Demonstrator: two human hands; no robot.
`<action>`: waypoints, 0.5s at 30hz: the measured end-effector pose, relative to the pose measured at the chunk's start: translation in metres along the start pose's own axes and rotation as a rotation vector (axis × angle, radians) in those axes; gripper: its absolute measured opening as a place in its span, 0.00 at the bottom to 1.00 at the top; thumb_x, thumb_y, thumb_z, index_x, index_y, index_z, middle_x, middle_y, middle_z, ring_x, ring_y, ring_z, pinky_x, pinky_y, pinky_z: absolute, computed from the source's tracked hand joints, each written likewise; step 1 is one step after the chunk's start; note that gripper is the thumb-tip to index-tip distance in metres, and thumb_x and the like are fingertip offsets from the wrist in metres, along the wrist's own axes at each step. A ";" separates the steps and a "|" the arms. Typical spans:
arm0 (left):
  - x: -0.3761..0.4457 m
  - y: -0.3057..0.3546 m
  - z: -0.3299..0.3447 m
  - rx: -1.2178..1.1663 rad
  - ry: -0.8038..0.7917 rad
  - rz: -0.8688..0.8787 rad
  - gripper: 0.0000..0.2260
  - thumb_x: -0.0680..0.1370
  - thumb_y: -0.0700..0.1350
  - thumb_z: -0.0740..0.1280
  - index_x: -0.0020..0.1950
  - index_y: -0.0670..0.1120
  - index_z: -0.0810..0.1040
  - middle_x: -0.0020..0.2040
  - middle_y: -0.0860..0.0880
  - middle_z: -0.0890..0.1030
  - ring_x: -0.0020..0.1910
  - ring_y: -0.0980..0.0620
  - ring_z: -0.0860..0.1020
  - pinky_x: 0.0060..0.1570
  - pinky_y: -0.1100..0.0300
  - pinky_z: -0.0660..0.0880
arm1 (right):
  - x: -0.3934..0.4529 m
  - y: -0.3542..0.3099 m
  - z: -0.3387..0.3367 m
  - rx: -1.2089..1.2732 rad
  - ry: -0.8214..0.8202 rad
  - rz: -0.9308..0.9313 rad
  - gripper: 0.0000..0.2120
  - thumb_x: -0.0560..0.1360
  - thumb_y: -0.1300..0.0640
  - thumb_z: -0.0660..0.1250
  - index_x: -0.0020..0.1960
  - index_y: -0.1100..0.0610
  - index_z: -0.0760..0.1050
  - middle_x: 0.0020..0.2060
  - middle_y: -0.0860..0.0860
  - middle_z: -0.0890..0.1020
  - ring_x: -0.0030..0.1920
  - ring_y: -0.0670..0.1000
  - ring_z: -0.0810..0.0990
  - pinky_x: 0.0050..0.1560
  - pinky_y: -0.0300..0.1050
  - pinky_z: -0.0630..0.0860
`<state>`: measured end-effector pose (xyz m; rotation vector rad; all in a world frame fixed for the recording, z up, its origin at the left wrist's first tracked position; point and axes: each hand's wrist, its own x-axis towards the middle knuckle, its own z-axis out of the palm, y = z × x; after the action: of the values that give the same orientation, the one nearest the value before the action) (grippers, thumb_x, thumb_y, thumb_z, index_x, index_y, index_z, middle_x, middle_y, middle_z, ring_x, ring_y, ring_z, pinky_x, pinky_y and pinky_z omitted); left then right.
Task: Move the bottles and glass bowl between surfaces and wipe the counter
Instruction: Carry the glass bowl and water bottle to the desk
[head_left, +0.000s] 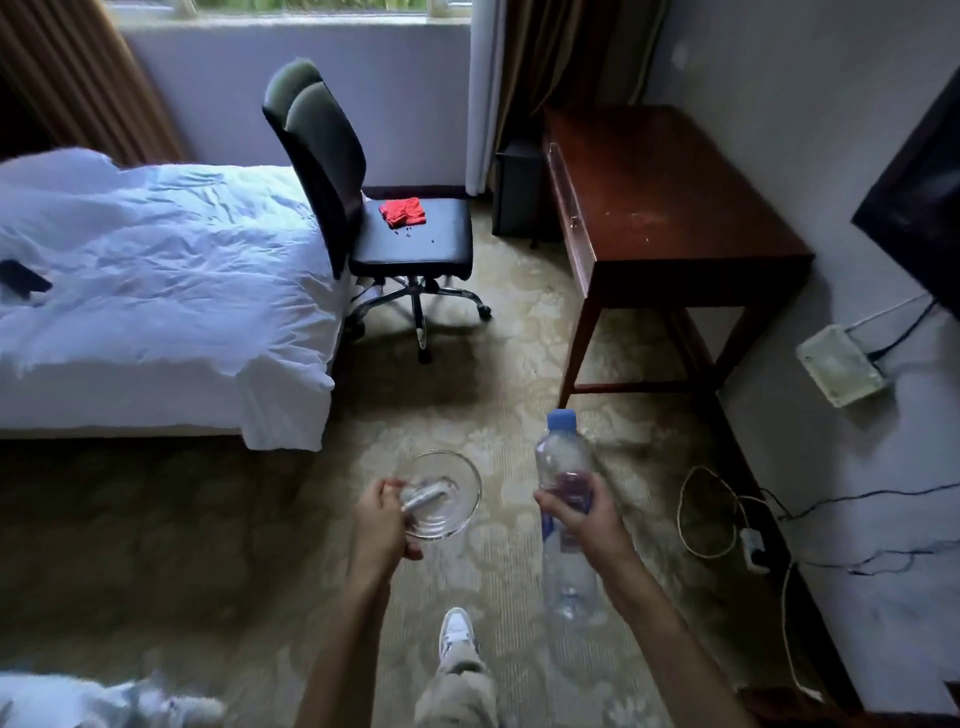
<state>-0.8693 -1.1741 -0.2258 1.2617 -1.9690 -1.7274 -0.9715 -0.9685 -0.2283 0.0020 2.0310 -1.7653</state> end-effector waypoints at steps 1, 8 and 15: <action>0.029 0.018 0.007 -0.003 -0.007 0.007 0.11 0.84 0.43 0.55 0.53 0.41 0.76 0.36 0.43 0.74 0.27 0.50 0.72 0.20 0.60 0.72 | 0.028 -0.017 0.004 -0.013 0.011 -0.005 0.19 0.71 0.58 0.75 0.58 0.56 0.73 0.47 0.48 0.82 0.52 0.47 0.80 0.50 0.41 0.75; 0.209 0.153 0.067 -0.013 -0.083 0.099 0.11 0.85 0.45 0.54 0.49 0.44 0.74 0.41 0.44 0.77 0.30 0.48 0.74 0.18 0.61 0.73 | 0.208 -0.119 0.010 0.012 0.171 -0.109 0.22 0.69 0.49 0.76 0.58 0.50 0.71 0.53 0.50 0.82 0.54 0.48 0.81 0.45 0.43 0.78; 0.374 0.202 0.181 0.089 -0.226 0.083 0.12 0.85 0.45 0.55 0.48 0.44 0.75 0.36 0.43 0.76 0.26 0.47 0.73 0.19 0.61 0.70 | 0.386 -0.120 -0.008 0.101 0.299 0.020 0.23 0.66 0.51 0.78 0.56 0.53 0.73 0.49 0.52 0.84 0.52 0.52 0.83 0.61 0.58 0.76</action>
<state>-1.3039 -1.3312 -0.2267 1.0332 -2.2120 -1.8288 -1.3558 -1.0923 -0.2423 0.3353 2.1292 -1.9487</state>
